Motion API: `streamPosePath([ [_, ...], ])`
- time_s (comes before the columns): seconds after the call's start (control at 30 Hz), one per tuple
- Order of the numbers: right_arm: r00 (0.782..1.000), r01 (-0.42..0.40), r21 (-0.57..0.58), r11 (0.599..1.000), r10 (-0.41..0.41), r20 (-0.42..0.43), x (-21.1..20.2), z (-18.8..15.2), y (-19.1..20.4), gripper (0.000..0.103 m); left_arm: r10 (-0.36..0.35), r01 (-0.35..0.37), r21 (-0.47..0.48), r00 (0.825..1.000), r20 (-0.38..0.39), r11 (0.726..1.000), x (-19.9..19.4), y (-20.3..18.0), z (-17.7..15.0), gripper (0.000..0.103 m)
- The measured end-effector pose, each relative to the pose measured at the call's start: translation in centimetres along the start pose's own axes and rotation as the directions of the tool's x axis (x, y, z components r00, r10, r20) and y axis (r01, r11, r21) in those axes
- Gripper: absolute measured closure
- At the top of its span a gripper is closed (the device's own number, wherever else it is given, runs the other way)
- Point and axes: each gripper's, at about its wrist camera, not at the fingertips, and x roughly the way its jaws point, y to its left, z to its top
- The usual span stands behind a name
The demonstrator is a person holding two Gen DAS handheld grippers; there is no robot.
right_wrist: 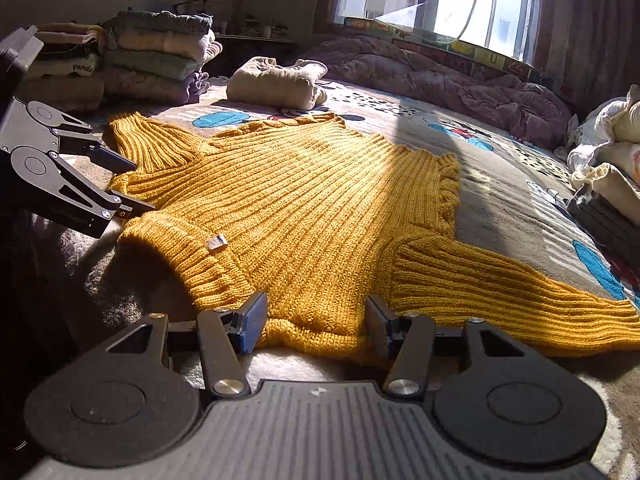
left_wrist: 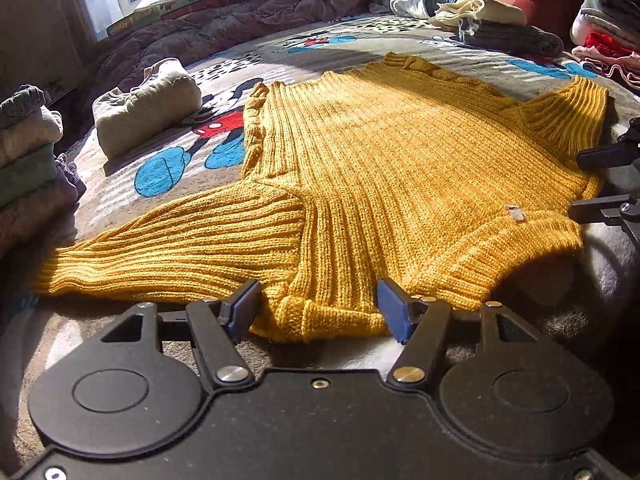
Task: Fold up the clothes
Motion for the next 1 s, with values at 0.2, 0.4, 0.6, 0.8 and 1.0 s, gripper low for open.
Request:
streamPosePath([
  [0.2,0.999,-0.009,0.067,0.998,0.006,0.051,-1.5,-0.6,-1.1,0.049,-0.08,0.082,-0.084,0.996,0.031,0.993,-1.2,2.3,1.1,0.039],
  [0.4,0.988,-0.024,0.255,0.967,-0.016,0.154,-0.2,0.9,-5.2,0.049,-0.089,0.11,-0.179,0.989,0.121,0.978,-0.5,4.6,3.7,0.045],
  [0.6,0.987,0.037,0.318,0.947,-0.085,0.137,5.1,4.4,-9.8,0.051,-0.091,0.131,-0.259,0.983,0.161,0.957,3.0,7.5,8.7,0.055],
  [0.8,0.986,0.072,0.26,0.963,-0.108,0.126,10.2,8.7,-12.4,0.078,-0.11,0.147,-0.243,0.981,0.159,0.959,7.7,9.9,13.4,0.069],
  [1.0,0.992,0.062,0.163,0.985,-0.078,0.096,15.5,12.4,-13.7,0.082,-0.136,0.156,-0.161,0.982,0.127,0.975,12.7,10.7,16.7,0.073],
])
